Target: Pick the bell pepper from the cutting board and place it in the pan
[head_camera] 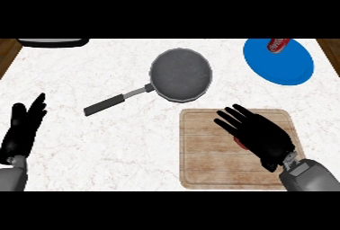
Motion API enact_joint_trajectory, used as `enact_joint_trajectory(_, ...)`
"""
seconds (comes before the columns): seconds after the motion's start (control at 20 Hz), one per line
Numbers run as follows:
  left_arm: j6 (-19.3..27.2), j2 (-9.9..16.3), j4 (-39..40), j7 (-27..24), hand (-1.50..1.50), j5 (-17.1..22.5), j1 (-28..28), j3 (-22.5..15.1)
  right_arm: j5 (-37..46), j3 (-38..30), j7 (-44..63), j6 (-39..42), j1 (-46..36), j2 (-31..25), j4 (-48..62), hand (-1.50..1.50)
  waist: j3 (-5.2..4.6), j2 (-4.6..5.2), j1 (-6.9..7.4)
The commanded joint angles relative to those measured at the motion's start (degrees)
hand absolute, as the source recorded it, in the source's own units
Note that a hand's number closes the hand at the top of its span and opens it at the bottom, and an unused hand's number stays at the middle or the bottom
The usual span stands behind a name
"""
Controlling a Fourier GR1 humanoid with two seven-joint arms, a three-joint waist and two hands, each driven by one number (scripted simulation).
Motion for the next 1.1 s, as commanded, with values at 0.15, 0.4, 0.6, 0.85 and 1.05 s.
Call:
enact_joint_trajectory(0.15, -1.18, -0.09, 1.33, -0.19, 0.00, -0.66, -0.95, 1.92, 5.28, 0.96, -5.41, -7.04, -1.79, 1.15, 4.45, 1.50, 0.00, 0.04, -0.01)
enact_joint_trajectory(0.4, -1.31, -1.45, 2.78, -2.81, 0.00, -1.57, -0.29, 1.99, 8.22, -1.77, -6.87, -14.58, -5.66, 3.95, 12.23, 1.50, 0.00, 0.10, 0.15)
enact_joint_trajectory(0.6, -0.35, -3.29, -2.40, 0.47, 0.00, -2.77, 1.17, 1.60, 7.70, -3.37, -8.79, -10.01, 1.39, 1.99, 1.83, 1.50, 0.00, -0.05, -0.11)
enact_joint_trajectory(0.85, -1.09, 0.07, 0.28, -0.39, 0.00, -0.92, 1.56, 4.89, 4.90, -15.80, 18.67, -3.70, 8.98, 15.16, 4.22, 1.50, 0.03, -0.80, -5.08)
enact_joint_trajectory(1.05, 0.32, 0.09, 0.30, 0.05, 0.00, -0.75, 3.42, 6.40, 3.40, -24.72, 34.22, -5.75, 15.37, 24.05, 0.89, 1.50, -0.05, -1.48, -7.79)
